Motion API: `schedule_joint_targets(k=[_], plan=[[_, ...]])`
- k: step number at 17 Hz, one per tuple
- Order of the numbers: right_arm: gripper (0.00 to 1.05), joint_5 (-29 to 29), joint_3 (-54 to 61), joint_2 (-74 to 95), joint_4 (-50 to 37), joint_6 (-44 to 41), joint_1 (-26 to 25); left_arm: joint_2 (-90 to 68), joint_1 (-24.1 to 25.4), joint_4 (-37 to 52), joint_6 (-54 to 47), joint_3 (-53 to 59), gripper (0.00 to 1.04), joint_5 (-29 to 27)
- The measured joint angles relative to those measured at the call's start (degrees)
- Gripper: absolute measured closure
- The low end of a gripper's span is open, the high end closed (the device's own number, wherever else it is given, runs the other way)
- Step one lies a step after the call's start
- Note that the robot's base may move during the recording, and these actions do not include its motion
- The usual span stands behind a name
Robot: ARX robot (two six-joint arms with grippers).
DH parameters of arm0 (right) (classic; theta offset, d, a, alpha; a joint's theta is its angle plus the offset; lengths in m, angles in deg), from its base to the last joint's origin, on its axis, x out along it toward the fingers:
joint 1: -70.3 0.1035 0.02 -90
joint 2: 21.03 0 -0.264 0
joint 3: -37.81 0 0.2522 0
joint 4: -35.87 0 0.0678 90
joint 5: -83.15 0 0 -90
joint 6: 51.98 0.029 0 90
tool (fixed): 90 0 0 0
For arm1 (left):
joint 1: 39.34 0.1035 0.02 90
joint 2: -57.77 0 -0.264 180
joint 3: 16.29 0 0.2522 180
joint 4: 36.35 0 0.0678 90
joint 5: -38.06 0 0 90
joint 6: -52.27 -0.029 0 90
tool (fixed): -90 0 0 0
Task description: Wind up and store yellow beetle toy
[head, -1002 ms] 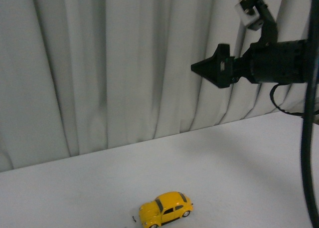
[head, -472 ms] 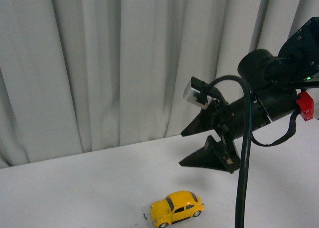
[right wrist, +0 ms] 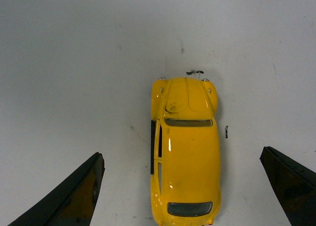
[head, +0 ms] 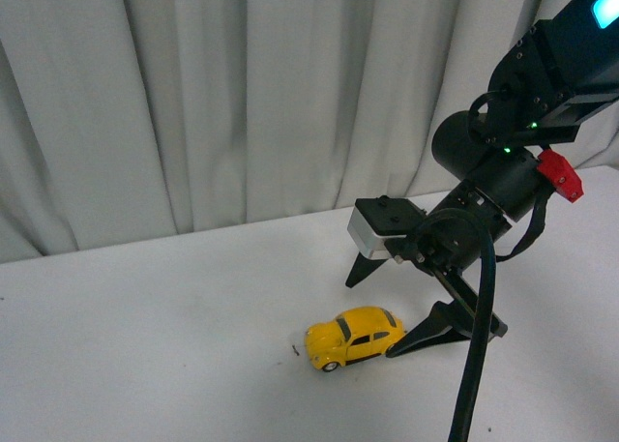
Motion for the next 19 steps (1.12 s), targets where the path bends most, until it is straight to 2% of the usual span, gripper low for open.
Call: schedule_joint_targets(k=[9, 11, 13, 15, 19], plan=[[0.08, -3.3, -0.3, 3.4, -3.4, -0.1, 0.8, 0.0, 0.0, 0.0, 0.0, 0.0, 0.07, 0.0], [0.26, -3.5, -0.2, 3.6, -3.8, 0.2, 1.1, 0.0, 0.0, 0.0, 0.0, 0.0, 0.07, 0.0], [0.48, -3.5, -0.2, 3.6, -4.1, 1.2, 1.4, 0.0, 0.0, 0.0, 0.0, 0.0, 0.07, 0.0], [0.61, -3.4, -0.2, 3.6, -4.2, 2.1, 1.5, 0.0, 0.0, 0.0, 0.0, 0.0, 0.07, 0.0], [0.63, -3.5, -0.2, 3.6, -4.4, 6.1, 1.4, 0.0, 0.0, 0.0, 0.0, 0.0, 0.07, 0.0]])
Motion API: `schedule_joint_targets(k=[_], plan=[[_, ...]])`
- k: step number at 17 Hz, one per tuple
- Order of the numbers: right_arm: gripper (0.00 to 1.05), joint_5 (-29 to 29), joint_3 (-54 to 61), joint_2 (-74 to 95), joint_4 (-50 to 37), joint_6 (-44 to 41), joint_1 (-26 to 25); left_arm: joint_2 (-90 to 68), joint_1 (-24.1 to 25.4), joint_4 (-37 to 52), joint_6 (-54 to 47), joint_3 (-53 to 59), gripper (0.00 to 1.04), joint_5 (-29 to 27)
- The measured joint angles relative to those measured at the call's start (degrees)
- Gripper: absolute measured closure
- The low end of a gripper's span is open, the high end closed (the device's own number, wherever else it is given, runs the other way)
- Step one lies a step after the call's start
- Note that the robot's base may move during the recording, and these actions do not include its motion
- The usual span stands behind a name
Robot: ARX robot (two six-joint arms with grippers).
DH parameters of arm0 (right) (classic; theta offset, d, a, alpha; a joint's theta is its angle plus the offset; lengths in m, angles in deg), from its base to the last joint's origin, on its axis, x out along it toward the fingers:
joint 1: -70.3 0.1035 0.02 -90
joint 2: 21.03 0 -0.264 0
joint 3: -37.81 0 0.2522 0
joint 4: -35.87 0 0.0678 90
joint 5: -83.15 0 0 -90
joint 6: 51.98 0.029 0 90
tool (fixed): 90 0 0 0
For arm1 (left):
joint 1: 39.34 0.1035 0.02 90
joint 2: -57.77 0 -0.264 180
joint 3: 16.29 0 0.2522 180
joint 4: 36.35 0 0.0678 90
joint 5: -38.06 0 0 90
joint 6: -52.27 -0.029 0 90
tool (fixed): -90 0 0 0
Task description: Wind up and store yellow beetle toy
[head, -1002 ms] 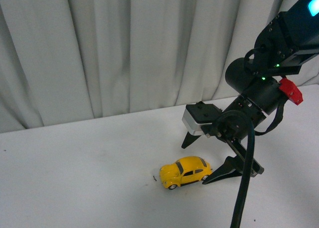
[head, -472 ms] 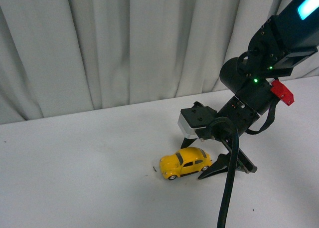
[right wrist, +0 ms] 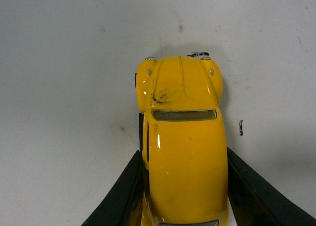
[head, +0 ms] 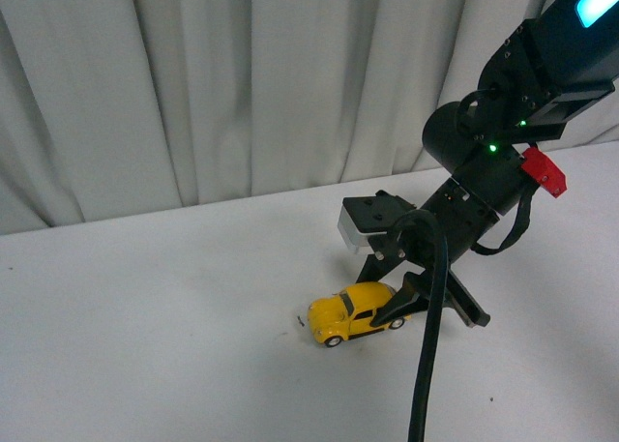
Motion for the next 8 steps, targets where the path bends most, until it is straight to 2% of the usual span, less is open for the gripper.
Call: schedule_joint_targets(k=[7, 8], plan=[[0.63, 1.7, 0.8, -0.5, -0.3, 4.2, 2.3, 0.0, 0.0, 0.0, 0.0, 0.0, 0.07, 0.0], [0.63, 0.5, 2.7, -1.0, -3.4, 4.3, 3.0, 0.0, 0.0, 0.0, 0.0, 0.0, 0.07, 0.0]])
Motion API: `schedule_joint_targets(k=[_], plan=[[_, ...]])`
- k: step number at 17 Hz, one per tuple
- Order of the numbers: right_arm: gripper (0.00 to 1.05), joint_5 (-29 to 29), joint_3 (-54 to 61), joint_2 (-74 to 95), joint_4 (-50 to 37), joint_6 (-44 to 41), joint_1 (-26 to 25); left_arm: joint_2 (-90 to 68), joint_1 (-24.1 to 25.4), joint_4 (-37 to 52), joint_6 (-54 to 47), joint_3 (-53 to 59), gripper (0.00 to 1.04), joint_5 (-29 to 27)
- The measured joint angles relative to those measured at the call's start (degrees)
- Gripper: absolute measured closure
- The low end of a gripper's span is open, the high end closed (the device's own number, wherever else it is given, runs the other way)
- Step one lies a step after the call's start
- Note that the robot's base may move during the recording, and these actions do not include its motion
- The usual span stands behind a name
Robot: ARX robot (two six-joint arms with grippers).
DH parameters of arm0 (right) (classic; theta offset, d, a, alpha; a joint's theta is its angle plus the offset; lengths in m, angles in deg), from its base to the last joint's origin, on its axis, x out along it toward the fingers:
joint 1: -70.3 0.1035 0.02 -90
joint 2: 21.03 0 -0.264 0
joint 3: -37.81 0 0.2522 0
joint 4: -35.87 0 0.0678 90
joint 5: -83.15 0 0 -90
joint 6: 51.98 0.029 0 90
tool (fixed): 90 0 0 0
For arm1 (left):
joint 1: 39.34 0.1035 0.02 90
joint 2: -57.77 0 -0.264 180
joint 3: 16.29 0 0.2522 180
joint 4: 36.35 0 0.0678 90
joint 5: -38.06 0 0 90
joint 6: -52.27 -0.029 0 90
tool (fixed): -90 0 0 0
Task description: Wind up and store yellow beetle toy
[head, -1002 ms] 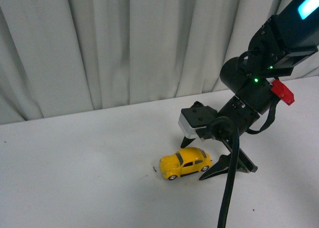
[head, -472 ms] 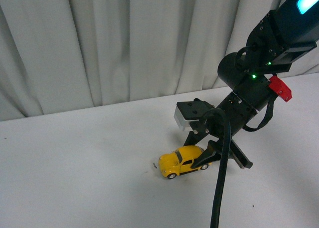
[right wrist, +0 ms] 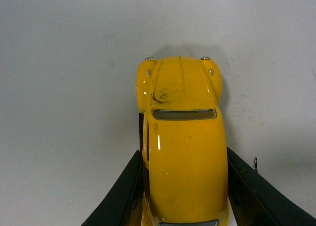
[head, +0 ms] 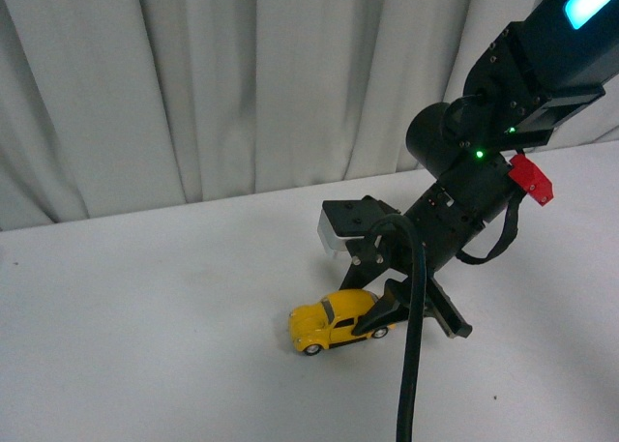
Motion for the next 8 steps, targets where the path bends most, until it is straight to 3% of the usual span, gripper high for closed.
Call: schedule_joint_targets(k=[4, 8], plan=[[0.63, -0.7, 3.7, -1.4, -3.8, 0.4, -1.2, 0.0, 0.0, 0.0, 0.0, 0.0, 0.07, 0.0], [0.63, -1.1, 6.5, -2.5, -4.1, -0.6, -6.2, 0.0, 0.0, 0.0, 0.0, 0.0, 0.07, 0.0]])
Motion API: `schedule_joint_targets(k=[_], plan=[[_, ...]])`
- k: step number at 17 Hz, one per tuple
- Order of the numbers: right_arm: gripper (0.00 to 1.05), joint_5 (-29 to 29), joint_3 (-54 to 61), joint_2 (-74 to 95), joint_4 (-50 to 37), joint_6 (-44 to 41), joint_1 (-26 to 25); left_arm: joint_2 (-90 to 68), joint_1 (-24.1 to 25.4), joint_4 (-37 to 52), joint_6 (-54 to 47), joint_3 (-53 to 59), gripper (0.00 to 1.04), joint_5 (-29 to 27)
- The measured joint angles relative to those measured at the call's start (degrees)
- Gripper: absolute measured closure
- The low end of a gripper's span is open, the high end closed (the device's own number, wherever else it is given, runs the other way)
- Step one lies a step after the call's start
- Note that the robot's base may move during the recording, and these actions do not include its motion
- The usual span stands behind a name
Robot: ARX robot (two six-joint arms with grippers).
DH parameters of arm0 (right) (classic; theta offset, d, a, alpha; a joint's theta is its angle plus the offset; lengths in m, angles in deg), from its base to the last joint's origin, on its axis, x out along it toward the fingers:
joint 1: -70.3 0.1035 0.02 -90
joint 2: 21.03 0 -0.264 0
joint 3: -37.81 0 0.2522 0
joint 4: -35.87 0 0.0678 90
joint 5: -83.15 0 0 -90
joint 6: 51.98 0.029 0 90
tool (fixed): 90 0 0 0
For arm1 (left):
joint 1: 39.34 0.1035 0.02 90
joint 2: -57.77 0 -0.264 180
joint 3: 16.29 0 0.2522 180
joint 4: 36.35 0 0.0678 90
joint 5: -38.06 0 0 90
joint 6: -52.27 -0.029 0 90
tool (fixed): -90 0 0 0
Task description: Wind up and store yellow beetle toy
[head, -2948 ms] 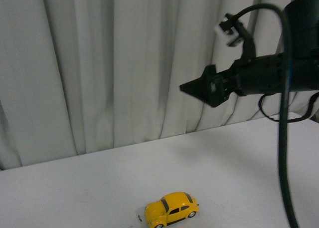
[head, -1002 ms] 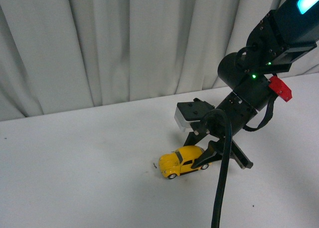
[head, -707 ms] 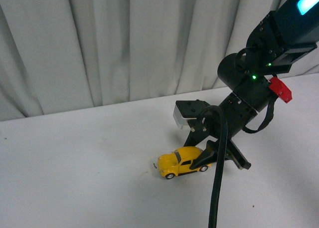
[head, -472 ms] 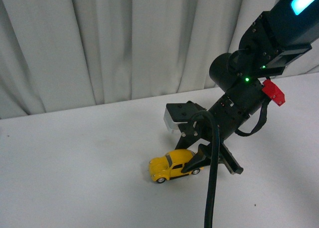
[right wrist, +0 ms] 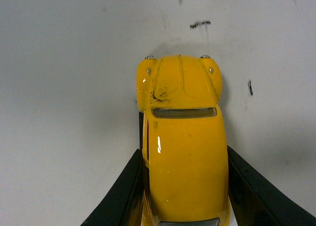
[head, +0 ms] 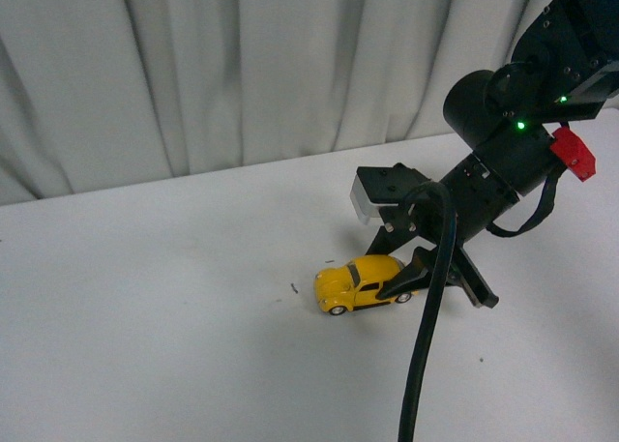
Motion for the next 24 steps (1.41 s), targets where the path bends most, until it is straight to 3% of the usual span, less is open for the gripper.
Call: schedule_joint_targets(k=[5, 11, 18, 19, 20, 24], plan=[[0.63, 0.6, 4.6, -1.3, -0.4, -3.9, -7.9, 0.0, 0.0, 0.0, 0.0, 0.0, 0.07, 0.0], [0.63, -2.1, 10.5, -4.4, 0.3, -10.0, -21.2, 0.0, 0.0, 0.0, 0.0, 0.0, 0.07, 0.0], [0.63, -5.4, 8.9, -4.9, 5.6, -11.5, -24.2, 0.0, 0.0, 0.0, 0.0, 0.0, 0.07, 0.0], [0.61, -5.5, 8.0, -4.8, 6.7, -11.6, -24.2, 0.0, 0.0, 0.0, 0.0, 0.0, 0.07, 0.0], [0.49, -9.4, 7.9, -4.3, 7.0, -11.6, -23.9, 0.0, 0.0, 0.0, 0.0, 0.0, 0.07, 0.0], [0.11, -8.9, 8.5, -3.9, 8.3, -12.9, -24.2, 0.0, 0.0, 0.0, 0.0, 0.0, 0.07, 0.0]])
